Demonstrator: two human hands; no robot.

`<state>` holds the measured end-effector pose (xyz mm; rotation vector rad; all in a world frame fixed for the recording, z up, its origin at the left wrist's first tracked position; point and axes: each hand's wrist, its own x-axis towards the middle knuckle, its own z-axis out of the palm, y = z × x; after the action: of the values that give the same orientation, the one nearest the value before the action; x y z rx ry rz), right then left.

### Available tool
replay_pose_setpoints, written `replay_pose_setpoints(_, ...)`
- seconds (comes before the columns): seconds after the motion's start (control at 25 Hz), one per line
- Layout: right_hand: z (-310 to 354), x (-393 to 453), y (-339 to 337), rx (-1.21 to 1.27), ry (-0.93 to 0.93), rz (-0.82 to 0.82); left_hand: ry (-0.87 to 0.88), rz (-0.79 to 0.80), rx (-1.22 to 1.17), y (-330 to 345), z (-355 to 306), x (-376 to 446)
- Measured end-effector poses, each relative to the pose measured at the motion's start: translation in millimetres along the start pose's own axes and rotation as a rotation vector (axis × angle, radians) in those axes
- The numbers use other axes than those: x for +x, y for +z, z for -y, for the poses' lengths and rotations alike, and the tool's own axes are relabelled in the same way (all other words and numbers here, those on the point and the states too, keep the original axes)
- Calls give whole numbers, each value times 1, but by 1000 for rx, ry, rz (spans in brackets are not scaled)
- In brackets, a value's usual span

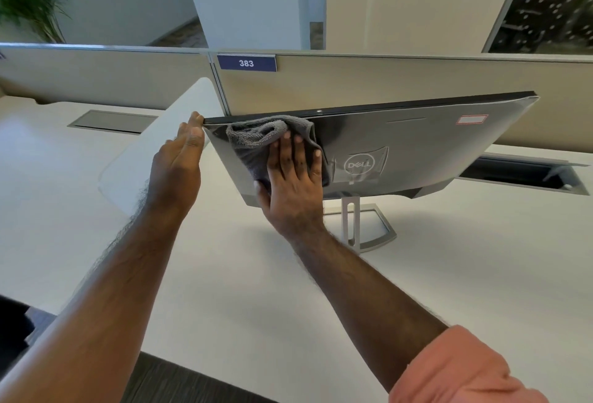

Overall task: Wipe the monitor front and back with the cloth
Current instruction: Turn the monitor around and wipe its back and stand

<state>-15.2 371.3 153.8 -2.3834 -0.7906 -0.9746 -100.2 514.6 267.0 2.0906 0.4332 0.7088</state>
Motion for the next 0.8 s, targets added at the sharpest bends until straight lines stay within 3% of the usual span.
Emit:
replay_pose_setpoints(0.16,-27,-8,-12,-56,153,5,118,15,150,8,-10,-4)
replay_pose_setpoints(0.36,-86,-15,-39,-80,482,-56,331,81,521,23,-25,0)
replay_pose_setpoints(0.48,-113,-10,-56,-24,646,-90,356,127,581,35,-31,-2)
replay_pose_setpoints(0.6,-109,0,-63,71,535,-172,368,155,597,46,-39,-7)
replay_pose_setpoints(0.72,-89,6,-57,7,265,-118,392,198,602,59,-48,-9)
replay_pose_setpoints(0.8,-89,6,-52,-33,238,-120,403,233,606,68,-54,-11)
